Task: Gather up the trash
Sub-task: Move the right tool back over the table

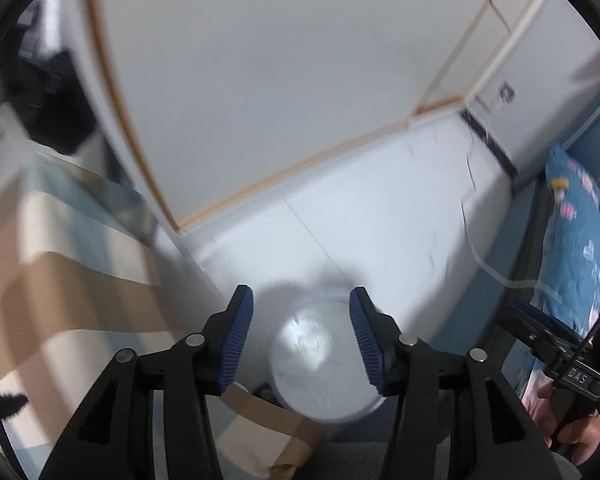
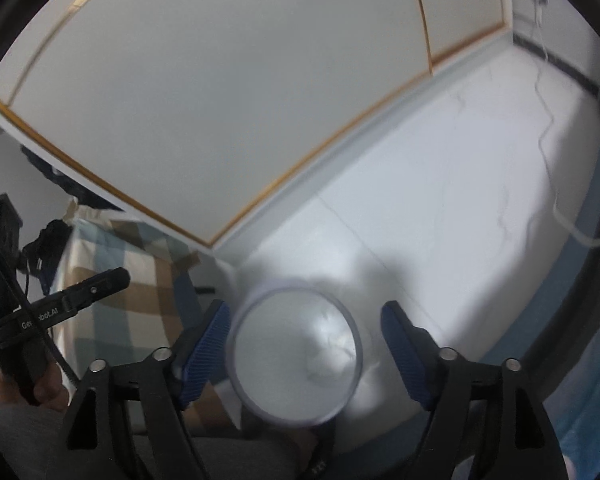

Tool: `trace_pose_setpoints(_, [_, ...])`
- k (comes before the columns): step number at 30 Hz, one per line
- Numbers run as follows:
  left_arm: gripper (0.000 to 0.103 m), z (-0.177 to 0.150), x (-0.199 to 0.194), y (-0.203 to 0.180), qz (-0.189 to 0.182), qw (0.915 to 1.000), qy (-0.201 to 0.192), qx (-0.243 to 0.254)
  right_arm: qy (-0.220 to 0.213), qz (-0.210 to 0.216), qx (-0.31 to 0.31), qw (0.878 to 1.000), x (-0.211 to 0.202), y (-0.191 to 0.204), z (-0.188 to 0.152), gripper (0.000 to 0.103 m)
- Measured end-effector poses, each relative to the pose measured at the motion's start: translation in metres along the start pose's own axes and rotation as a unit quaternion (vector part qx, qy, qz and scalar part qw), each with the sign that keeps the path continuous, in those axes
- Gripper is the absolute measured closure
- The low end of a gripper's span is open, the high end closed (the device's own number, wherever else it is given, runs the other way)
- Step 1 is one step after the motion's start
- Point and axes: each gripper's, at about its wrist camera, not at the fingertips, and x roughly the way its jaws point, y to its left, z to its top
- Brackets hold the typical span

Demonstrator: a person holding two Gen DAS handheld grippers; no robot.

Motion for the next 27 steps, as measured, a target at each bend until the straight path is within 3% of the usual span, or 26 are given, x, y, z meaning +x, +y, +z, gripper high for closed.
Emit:
trace_pose_setpoints(2, [0.040,0.000,-0.028,0.013,0.007,0.9984,-0.050,-0.025,-0.020,0.000,-0.013,1.000,-0.015,0.013,0.007,0.020])
trace_pose_setpoints(6, [0.026,-0.004,-0.081,0.045,0.018,0.9872,-0.138,-0.077,-0.070,0.008,-0.043,0.997,-0.050,0.045,0.020,0.019])
trace_pose_setpoints(11, [0.024,-0.016,-0.143,0.080,0.051,0.9678,-0.221,-0.109,-0.130,0.027,-0.103,0.986,-0.093,0.102,0.037,0.016])
trace_pose_setpoints(15, [0.021,-0.034,-0.194,0.114,0.032,0.9425,-0.297,-0.150,-0.192,0.053,-0.140,0.970,-0.132,0.152,0.037,0.009])
trace_pose_setpoints(19, [0.011,-0.058,-0.243,0.139,0.062,0.9097,-0.375,-0.166,-0.268,0.069,-0.218,0.936,-0.166,0.208,0.015,0.000])
trace_pose_setpoints(21, [0.003,-0.067,-0.262,0.142,0.085,0.8976,-0.400,-0.165,-0.282,0.079,-0.247,0.924,-0.168,0.237,0.003,0.000])
trace_pose_setpoints(25, [0.001,-0.090,-0.295,0.163,0.132,0.8697,-0.444,-0.170,-0.283,0.122,-0.272,0.912,-0.167,0.280,-0.017,0.000])
trace_pose_setpoints(27, [0.001,-0.099,-0.302,0.175,0.149,0.8658,-0.445,-0.175,-0.281,0.141,-0.281,0.907,-0.163,0.302,-0.026,0.000])
